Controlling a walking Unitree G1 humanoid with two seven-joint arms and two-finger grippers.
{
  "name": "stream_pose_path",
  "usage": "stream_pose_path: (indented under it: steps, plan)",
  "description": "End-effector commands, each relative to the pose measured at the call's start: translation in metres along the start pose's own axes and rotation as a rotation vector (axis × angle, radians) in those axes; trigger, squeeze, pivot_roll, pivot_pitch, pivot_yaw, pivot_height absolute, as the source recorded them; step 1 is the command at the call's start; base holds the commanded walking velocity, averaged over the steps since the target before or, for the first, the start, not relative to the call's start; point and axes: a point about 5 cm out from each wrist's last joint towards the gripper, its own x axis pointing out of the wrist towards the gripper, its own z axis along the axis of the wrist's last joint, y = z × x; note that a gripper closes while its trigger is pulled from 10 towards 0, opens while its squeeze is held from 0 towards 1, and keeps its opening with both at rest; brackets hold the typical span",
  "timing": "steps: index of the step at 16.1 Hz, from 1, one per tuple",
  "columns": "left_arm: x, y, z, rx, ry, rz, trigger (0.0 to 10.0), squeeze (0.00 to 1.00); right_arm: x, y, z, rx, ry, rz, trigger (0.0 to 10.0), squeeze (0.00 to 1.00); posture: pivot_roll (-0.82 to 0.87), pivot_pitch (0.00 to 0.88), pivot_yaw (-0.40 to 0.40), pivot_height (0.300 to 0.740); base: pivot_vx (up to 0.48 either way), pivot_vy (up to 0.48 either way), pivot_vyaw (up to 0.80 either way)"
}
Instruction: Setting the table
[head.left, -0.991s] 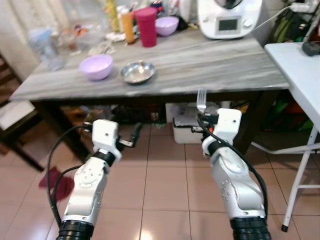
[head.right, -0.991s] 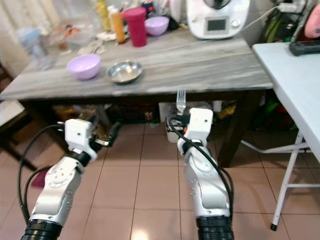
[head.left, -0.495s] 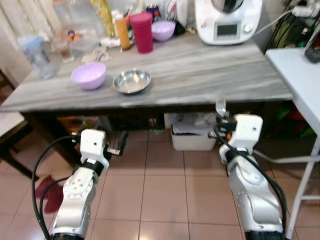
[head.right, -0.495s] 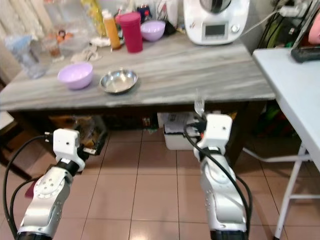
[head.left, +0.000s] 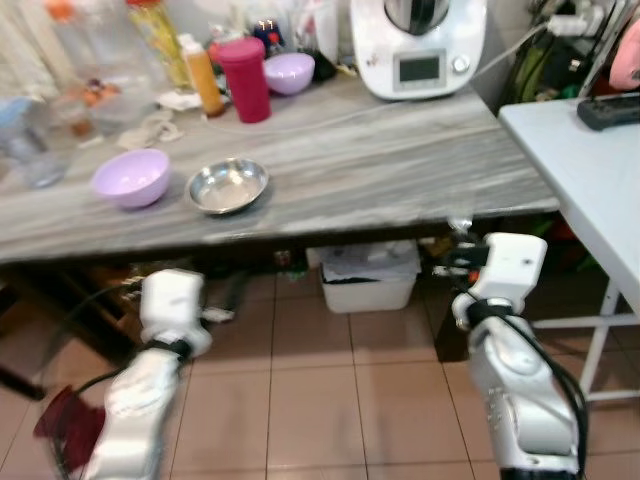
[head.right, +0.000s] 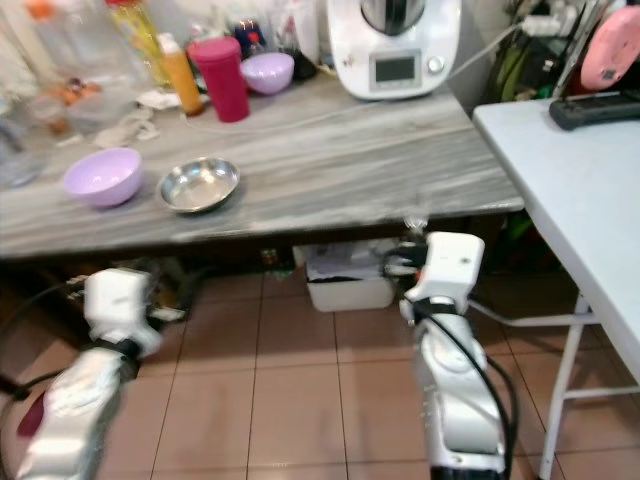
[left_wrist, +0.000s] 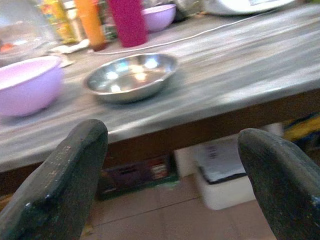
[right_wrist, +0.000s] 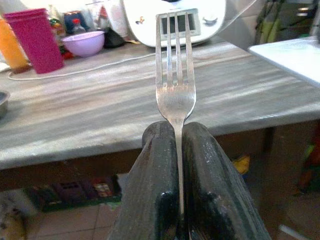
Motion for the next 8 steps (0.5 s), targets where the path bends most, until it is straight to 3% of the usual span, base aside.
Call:
stream_pose_path:
  steps: [1, 3, 8]
  plan:
    - [-0.001, 0.001, 0.005, 0.009, -0.017, 0.002, 10.0, 0.00, -0.003, -0.006, 0.006, -0.011, -0.026, -0.019, 10.0, 0.00, -0.18, 0.083, 0.107, 0.740, 0.311, 0.000, 0.00]
    - [-0.008, 0.008, 0.002, 0.015, 0.006, 0.028, 10.0, 0.00, -0.008, -0.015, 0.002, -0.018, -0.013, -0.041, 10.0, 0.00, -0.17, 0.083, 0.104, 0.740, 0.309, 0.000, 0.00]
    - [-0.006, 0.002, 0.003, 0.005, -0.001, 0.012, 10.0, 0.00, -0.004, -0.015, 0.008, -0.028, -0.037, -0.028, 10.0, 0.00, -0.18, 0.078, 0.108, 0.740, 0.313, 0.000, 0.00]
